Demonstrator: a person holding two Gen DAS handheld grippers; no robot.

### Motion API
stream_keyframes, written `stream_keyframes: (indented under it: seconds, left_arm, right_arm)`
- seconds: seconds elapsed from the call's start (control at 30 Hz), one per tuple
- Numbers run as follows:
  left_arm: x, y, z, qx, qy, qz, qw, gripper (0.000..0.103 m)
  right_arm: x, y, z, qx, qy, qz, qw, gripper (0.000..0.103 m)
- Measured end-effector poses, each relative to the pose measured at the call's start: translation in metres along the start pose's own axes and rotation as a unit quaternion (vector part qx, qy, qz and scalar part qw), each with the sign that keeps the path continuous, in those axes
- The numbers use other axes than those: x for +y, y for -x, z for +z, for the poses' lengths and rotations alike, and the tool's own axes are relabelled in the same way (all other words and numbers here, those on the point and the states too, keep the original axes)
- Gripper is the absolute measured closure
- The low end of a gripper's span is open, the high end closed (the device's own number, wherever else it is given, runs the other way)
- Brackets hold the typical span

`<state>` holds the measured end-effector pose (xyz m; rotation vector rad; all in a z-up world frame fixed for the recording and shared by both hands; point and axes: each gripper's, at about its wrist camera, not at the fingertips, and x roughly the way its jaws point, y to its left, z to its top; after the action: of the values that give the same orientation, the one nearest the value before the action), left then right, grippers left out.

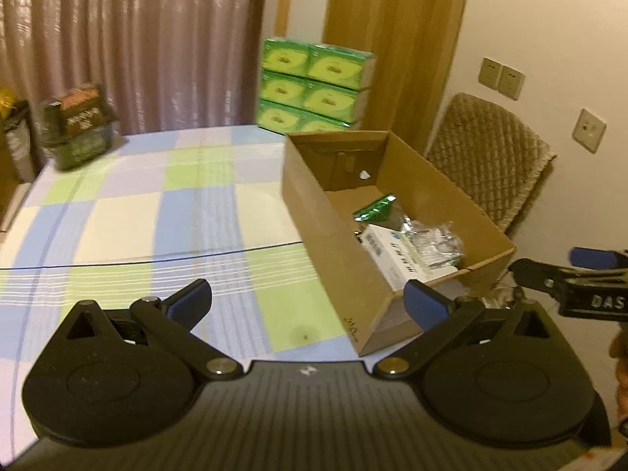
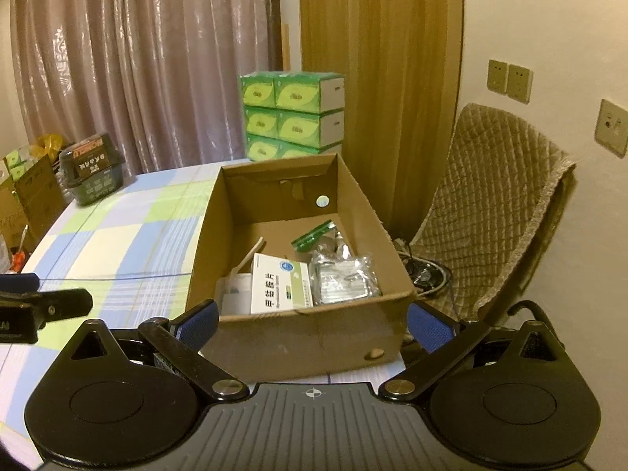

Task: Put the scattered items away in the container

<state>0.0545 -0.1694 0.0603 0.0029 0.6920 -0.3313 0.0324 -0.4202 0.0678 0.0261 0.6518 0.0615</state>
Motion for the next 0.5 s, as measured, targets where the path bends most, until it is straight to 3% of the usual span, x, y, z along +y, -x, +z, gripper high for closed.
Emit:
stream_keyframes:
  seconds: [0.5]
  left_arm:
    - [-0.004,0.038,-0.013,-0.016,0.010,-0.017,0.9997,0.001]
  right_arm:
    - [0.016,0.042,-0.018,-0.005,-0.004,0.002,1.000,0.002]
